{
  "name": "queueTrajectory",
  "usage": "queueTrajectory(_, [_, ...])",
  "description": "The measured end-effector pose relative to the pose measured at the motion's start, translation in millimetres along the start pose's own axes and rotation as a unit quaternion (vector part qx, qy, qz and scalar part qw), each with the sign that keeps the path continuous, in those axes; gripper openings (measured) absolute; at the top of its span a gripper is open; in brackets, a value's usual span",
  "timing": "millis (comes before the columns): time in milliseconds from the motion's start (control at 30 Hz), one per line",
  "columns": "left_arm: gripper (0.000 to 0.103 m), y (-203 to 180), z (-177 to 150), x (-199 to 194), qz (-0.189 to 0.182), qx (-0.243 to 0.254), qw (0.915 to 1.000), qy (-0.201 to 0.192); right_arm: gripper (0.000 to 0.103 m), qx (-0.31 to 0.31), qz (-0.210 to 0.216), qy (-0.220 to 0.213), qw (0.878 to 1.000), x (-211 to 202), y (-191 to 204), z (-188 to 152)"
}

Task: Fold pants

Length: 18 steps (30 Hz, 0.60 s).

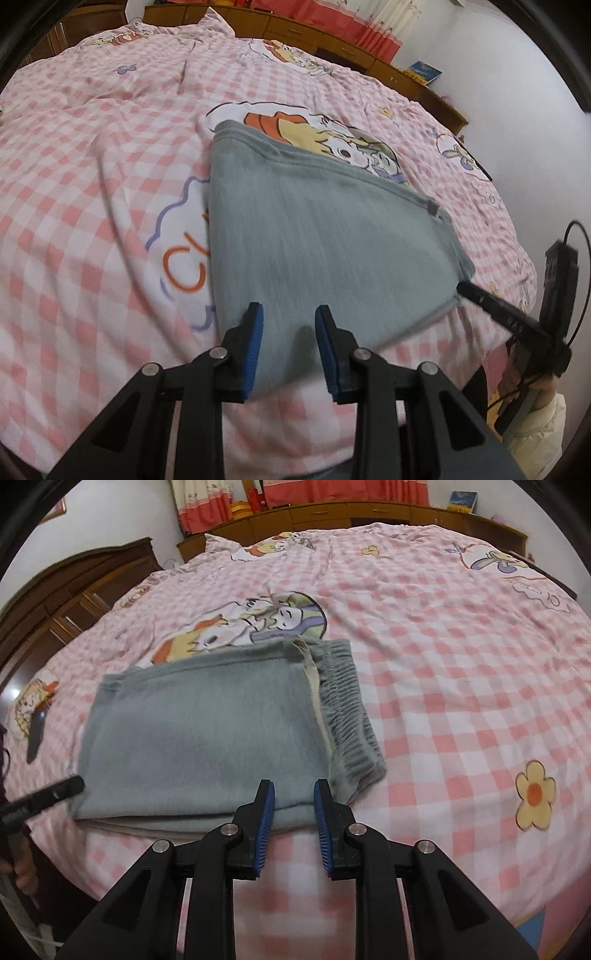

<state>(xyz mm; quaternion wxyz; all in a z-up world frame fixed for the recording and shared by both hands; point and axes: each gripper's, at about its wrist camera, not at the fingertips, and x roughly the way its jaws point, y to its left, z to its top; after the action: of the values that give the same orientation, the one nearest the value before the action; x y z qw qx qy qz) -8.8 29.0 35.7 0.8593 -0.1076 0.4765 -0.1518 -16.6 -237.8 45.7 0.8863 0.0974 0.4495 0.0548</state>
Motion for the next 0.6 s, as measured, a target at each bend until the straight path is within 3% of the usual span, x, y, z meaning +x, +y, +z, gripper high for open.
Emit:
queueTrajectory(133, [0.031, 1.9, -12.8, 0.3, 0.008, 0.007, 0.9998, 0.016, 0.024, -0.019, 0.008, -0.014, 1.0, -7.9, 12.2, 0.7])
queueTrajectory(233, [0.029, 6.4, -18.0, 4.9, 0.012, 0.004, 0.9997, 0.023, 0.027, -0.023, -0.006, 0.012, 1.0, 11.5, 12.1, -5.5])
queueTrajectory(333, [0.029, 6.3, -17.4, 5.1, 0.01, 0.006, 0.9996, 0.024, 0.027, -0.01, 0.017, 0.02, 1.0, 29.1, 2.3, -14.4])
queueTrajectory(433, [0.029, 2.9, -18.1, 3.1, 0.015, 0.019, 0.9994, 0.023, 0.027, 0.012, 0.033, 0.028, 0.999, 29.5, -4.2, -12.1])
queueTrajectory(600, [0.03, 0.9, -16.6, -3.1, 0.022, 0.024, 0.9993, 0.016, 0.027, -0.009, 0.017, 0.034, 0.999, 29.6, 2.6, -11.2])
